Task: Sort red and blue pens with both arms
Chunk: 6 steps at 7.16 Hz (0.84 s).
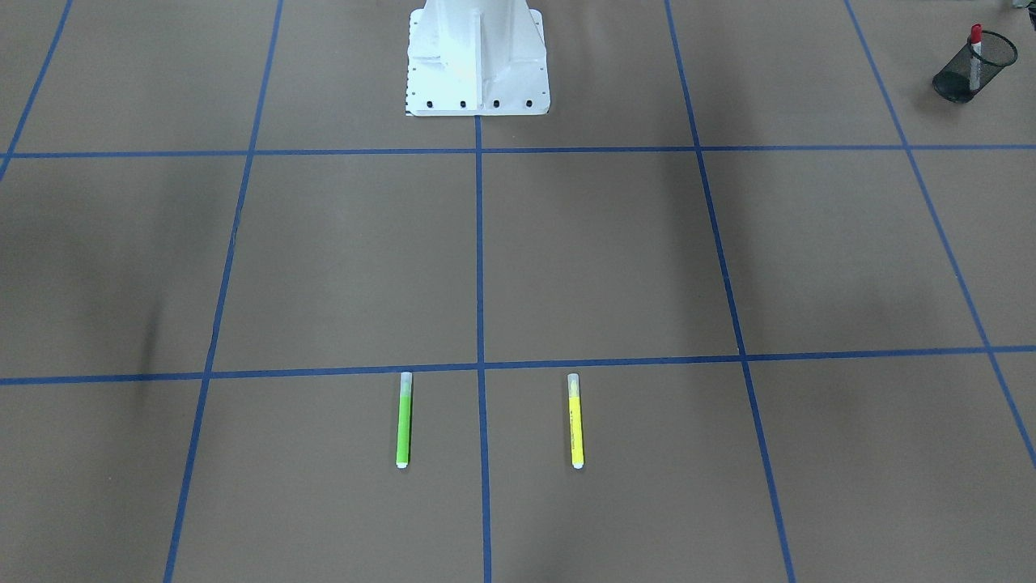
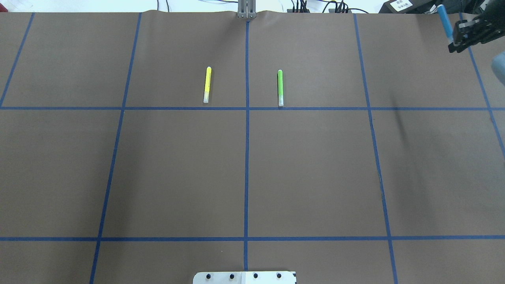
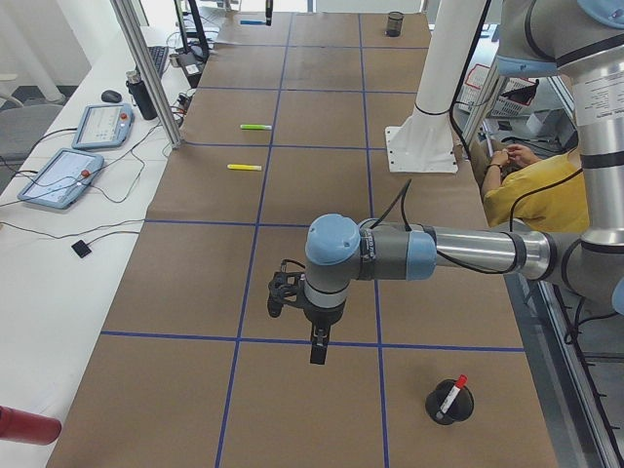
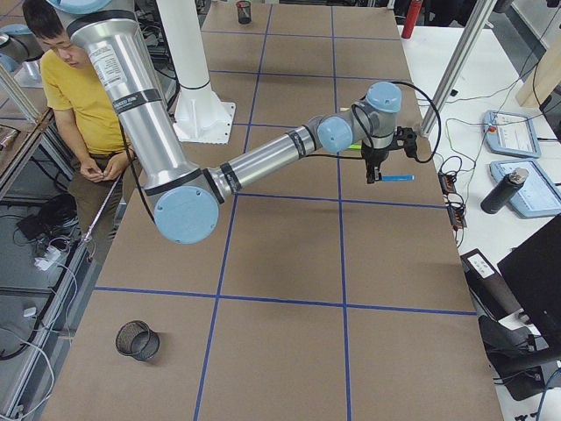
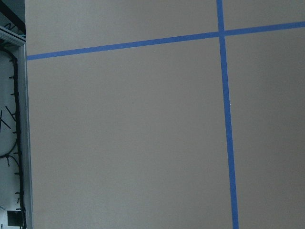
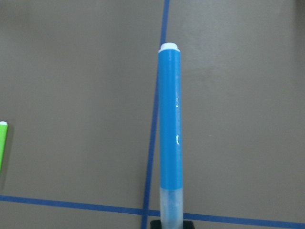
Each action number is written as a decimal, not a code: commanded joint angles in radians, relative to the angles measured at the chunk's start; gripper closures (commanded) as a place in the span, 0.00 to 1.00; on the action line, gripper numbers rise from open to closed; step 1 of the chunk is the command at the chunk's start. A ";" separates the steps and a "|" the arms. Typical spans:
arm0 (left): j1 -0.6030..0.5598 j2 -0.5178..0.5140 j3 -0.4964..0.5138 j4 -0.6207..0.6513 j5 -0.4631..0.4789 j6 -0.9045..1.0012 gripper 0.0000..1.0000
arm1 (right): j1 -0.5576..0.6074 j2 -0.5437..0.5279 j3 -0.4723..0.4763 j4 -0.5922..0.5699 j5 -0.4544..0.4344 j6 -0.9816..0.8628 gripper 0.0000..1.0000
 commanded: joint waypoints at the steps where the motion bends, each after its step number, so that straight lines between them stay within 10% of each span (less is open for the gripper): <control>1: 0.000 -0.006 -0.001 -0.002 0.000 0.001 0.00 | 0.113 -0.168 0.042 0.000 0.002 -0.167 1.00; 6: 0.003 -0.008 -0.002 -0.024 -0.001 0.001 0.00 | 0.323 -0.569 0.166 0.002 0.002 -0.364 1.00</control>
